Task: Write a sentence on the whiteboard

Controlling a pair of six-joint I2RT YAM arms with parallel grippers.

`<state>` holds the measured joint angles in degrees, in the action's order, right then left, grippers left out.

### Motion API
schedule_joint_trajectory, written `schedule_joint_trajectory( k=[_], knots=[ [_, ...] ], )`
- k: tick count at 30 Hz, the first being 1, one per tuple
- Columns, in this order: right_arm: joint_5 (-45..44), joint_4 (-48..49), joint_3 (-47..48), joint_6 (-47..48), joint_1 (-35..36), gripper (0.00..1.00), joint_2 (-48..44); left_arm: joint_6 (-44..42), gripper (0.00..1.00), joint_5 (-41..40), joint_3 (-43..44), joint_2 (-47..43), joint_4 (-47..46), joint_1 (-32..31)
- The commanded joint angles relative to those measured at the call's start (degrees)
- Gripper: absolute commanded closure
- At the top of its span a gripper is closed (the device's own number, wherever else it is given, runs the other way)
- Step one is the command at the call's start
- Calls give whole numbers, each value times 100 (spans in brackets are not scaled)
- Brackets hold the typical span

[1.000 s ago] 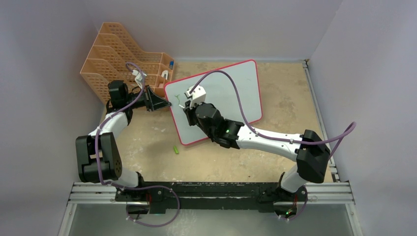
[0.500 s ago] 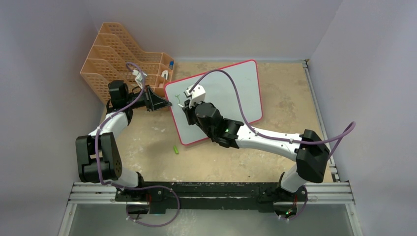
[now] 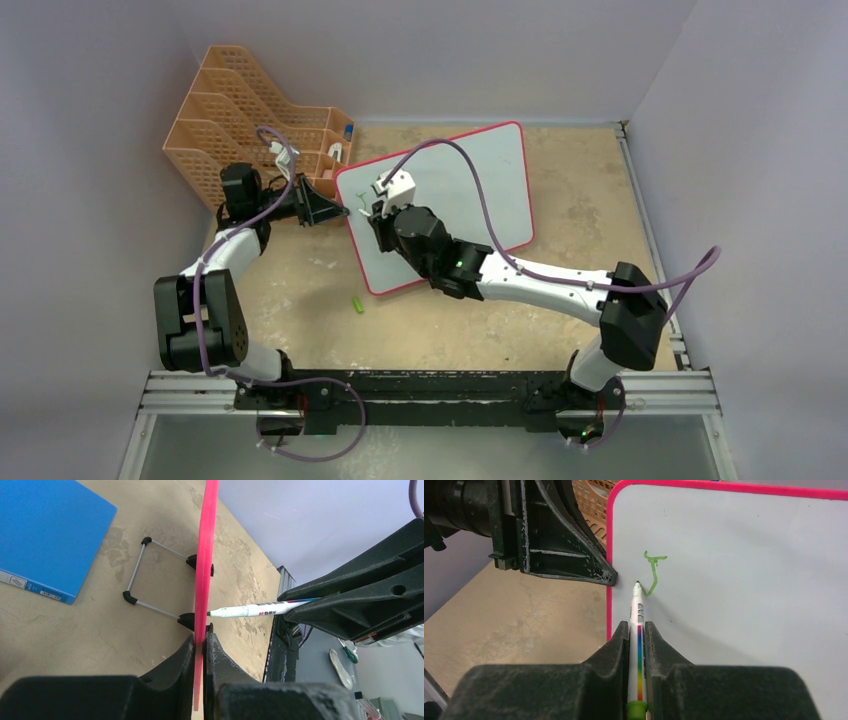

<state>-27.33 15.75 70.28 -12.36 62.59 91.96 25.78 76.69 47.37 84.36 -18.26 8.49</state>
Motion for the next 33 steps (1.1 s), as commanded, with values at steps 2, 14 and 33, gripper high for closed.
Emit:
schedule_joint_trajectory(
  k=[2,14,33],
  knots=[
    [114,313,29,67,-27,100,-474,-185,100,89,169,-86,63,-130],
    [-266,199,-320,-36,-35,100,-741,-214,100,55,177,-90,108,-137],
    [-546,110,-210,-65,-45,100,-470,-231,100,74,176,-93,139,-137]
  ],
)
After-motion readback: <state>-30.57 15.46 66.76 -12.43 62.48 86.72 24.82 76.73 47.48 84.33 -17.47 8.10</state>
